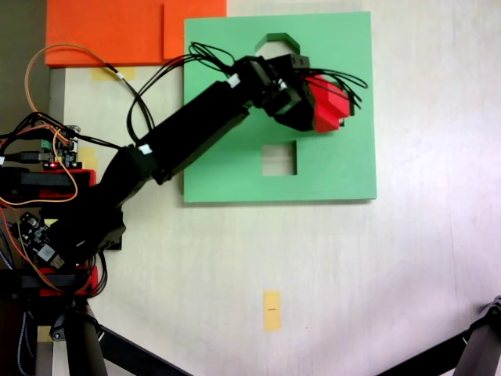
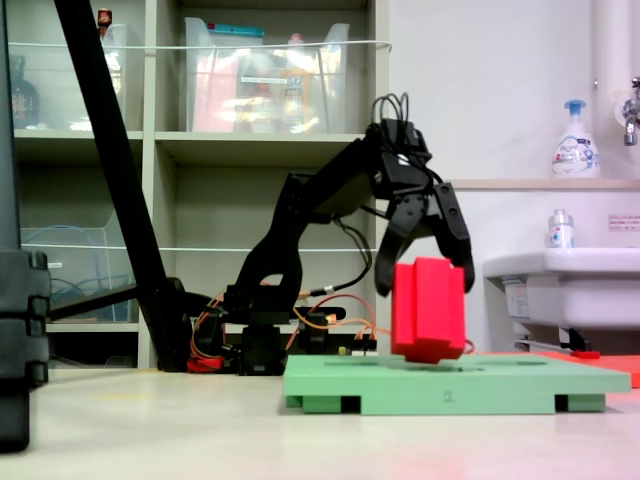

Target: Put the cross columnar block into the corresponding hole

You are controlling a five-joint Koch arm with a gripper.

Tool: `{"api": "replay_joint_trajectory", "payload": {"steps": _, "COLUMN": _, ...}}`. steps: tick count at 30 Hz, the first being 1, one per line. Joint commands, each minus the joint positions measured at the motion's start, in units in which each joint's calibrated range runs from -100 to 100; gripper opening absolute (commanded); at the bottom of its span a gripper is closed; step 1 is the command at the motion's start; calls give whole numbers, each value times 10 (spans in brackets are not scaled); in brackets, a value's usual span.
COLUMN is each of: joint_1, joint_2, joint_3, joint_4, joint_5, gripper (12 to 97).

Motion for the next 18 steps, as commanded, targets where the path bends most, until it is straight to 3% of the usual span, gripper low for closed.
{"api": "replay_joint_trajectory", "payload": {"steps": 1, "joint_1": 3, "joint_2": -7, "joint_3": 37, "joint_4": 71, "joint_5": 9, "gripper": 245}}
{"api": "replay_joint_trajectory", "payload": {"steps": 18, "joint_1": 13, "joint_2": 59, "joint_3": 37, "joint_4": 81, "joint_5": 33, "gripper": 245}}
